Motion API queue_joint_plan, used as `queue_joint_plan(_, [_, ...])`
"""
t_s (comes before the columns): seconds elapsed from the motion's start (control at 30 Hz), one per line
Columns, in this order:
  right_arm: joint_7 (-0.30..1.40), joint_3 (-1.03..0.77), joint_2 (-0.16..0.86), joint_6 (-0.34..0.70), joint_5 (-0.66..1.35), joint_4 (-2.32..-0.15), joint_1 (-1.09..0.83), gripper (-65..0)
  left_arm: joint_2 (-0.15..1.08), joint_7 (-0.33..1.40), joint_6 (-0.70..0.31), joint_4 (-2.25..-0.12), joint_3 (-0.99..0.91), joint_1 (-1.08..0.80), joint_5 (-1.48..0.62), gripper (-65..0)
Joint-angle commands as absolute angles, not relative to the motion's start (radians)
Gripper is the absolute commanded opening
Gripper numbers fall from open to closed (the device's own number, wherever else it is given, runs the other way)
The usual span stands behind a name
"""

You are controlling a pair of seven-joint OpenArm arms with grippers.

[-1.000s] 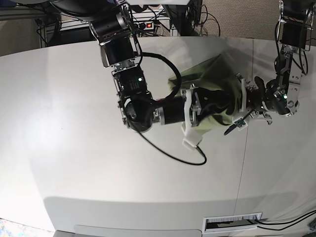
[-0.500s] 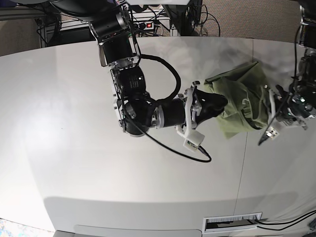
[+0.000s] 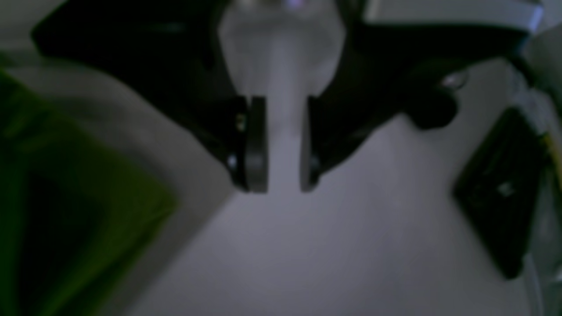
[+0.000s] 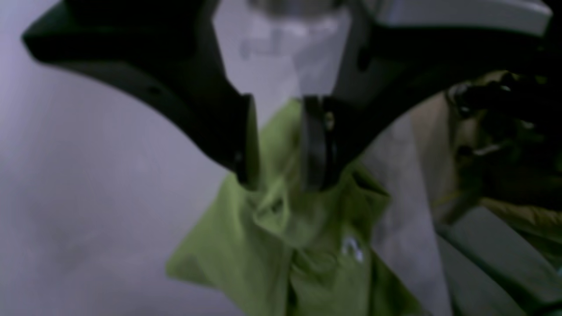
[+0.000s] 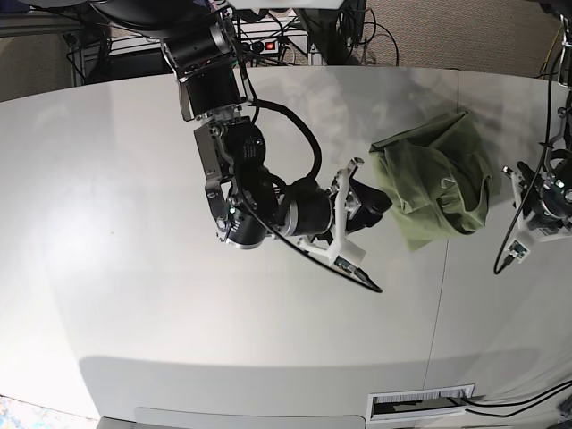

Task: Fold the T-shirt properly

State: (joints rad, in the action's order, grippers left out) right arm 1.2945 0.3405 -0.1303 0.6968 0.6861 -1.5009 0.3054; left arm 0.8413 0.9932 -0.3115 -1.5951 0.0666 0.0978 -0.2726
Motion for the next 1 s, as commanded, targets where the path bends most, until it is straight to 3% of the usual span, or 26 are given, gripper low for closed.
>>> queue_joint_plan(0.0, [1.277,0.339,-0.138,0.698,0.690,-1.517,0.330,-47.6,0.883,0.979,-0.282,-1.610,0.056,0.117,-0.258,-49.9])
queue_joint_plan(0.13, [1.250,0.339,-0.139,0.698,0.620,-1.517,0.330,-47.6,0.907,0.965,-0.222,-1.666,0.047,0.116,-0.310,-50.5])
queue_joint_plan(0.3, [1.141,0.339,-0.139,0.698,0.491,-1.517,0.330,-48.3,0.906,0.991,-0.232,-1.790,-0.031,0.107,-0.456,-60.2])
queue_joint_plan(0.5, [1.021,0.340,-0.139,0.698,0.414,-1.517,0.330,-54.3,0.906,1.011,-0.238,-1.819,-0.152,0.041,-0.583,-65.0])
queue_joint_plan(0.63, [0.931,0.342,-0.142,0.698,0.363,-1.517,0.330,-60.8,0.891,1.050,-0.319,-1.822,-0.250,-0.042,-0.755,-65.0])
queue_joint_plan(0.97, [0.922,0.342,-0.142,0.698,0.321,-1.516,0.330,-60.8,0.735,1.111,-0.447,-1.958,-0.547,-0.280,-1.062,-65.0])
